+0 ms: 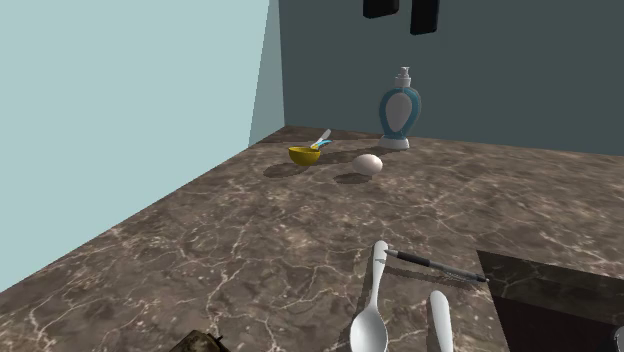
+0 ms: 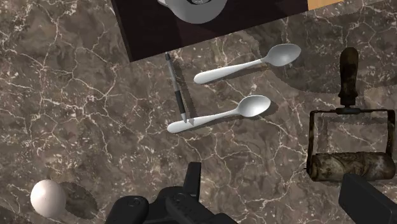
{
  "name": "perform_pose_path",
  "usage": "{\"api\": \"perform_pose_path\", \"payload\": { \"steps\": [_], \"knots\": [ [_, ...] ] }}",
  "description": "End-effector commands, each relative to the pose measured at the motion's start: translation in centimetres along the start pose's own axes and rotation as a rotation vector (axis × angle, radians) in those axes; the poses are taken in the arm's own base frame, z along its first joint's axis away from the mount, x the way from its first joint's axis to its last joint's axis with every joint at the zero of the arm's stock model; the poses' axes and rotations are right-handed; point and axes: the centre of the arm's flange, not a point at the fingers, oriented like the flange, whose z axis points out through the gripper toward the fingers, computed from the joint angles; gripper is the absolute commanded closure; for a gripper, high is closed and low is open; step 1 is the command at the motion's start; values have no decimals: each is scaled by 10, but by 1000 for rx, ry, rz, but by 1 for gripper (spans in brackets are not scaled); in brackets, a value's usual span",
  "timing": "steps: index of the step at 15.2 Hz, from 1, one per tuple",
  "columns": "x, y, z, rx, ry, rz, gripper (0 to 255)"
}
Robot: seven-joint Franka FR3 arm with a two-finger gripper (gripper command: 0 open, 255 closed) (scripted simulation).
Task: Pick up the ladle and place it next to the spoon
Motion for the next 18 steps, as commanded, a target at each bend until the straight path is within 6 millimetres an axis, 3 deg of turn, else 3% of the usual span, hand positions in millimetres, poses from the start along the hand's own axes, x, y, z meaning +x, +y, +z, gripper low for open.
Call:
{"api": "perform_pose_path", "payload": {
  "steps": [1, 18],
  "knots": [
    [0, 0, 0, 0, 0, 0, 0],
    [164, 179, 55, 185, -39, 60, 0]
  ]
}}
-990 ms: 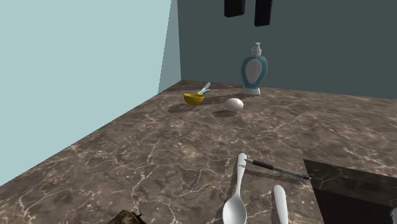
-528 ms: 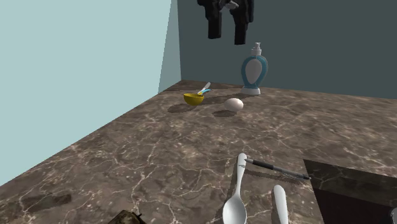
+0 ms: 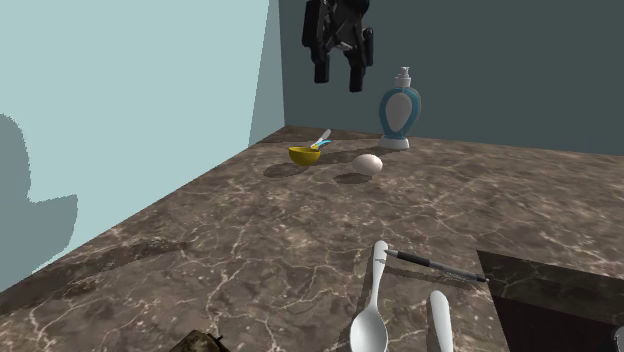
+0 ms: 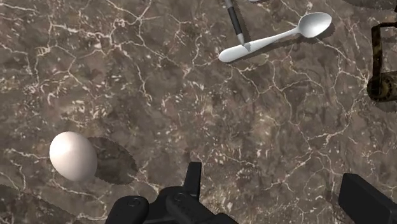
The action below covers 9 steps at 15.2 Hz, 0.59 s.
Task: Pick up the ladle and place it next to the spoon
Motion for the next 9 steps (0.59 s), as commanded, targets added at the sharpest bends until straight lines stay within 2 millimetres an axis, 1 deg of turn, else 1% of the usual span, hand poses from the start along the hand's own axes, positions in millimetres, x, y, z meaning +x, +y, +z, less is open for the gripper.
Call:
{"api": "perform_pose_path", "payload": {
  "steps": [1, 9],
  "knots": [
    [20, 23, 7, 21, -4, 6, 0],
    [98, 107, 30, 108, -23, 34, 0]
  ]
}}
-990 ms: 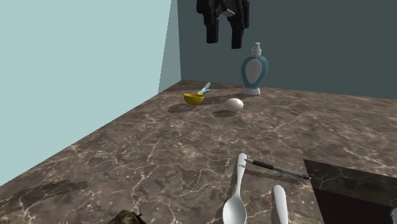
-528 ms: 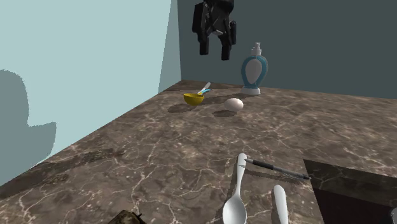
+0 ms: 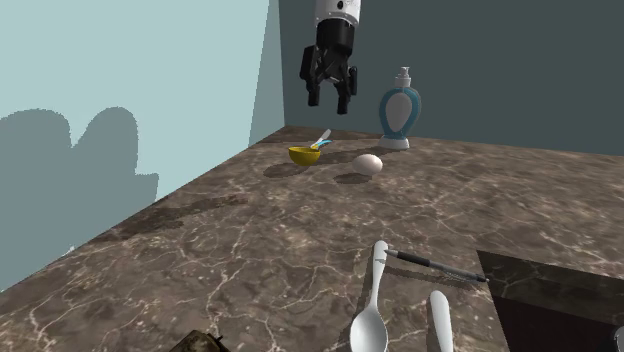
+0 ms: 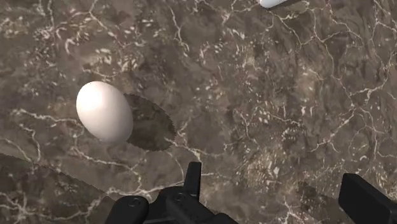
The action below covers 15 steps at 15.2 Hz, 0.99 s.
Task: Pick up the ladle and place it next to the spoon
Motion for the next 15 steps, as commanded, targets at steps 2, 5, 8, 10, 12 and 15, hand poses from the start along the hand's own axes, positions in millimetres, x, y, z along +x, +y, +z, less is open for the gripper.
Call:
{"api": "perform_pose_path", "payload": {
  "steps": [2, 5, 8, 10, 12, 15],
  "knots": [
    [32, 32, 6, 33, -6, 9, 0],
    [61, 64, 14, 66, -13, 19, 0],
    [90, 95, 23, 99, -20, 30, 0],
    [109, 116, 30, 120, -25, 37, 0],
    [128, 137, 38, 142, -29, 44, 0],
    [144, 155, 50, 161, -33, 50, 0]
  ]
}}
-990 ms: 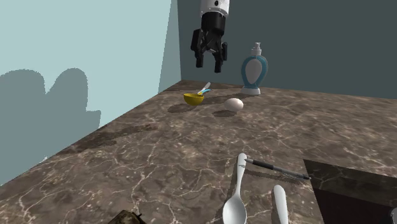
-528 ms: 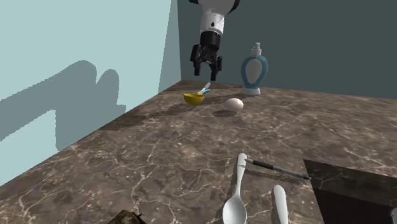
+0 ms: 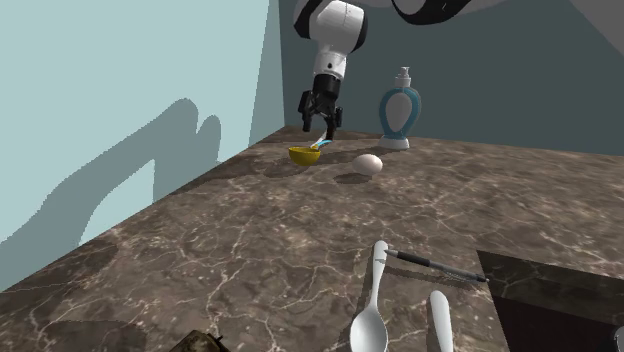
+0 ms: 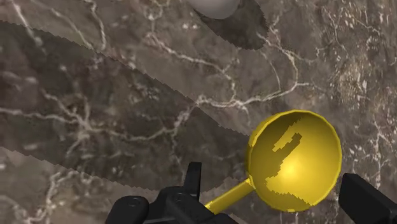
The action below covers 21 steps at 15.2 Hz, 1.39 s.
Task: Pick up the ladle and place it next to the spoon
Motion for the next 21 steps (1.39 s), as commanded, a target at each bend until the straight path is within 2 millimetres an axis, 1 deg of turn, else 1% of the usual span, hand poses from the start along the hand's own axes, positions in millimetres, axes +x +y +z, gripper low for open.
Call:
{"api": "perform_pose_path", "payload": {
  "steps": [1, 7, 14, 15, 21],
  "knots": [
    [5, 6, 10, 6, -1, -1, 0],
    [4, 6, 39, 6, -1, -1, 0],
    [4, 6, 39, 6, -1, -1, 0],
    [4, 6, 39, 6, -1, -1, 255],
    [4, 6, 39, 6, -1, -1, 255]
  ]
}}
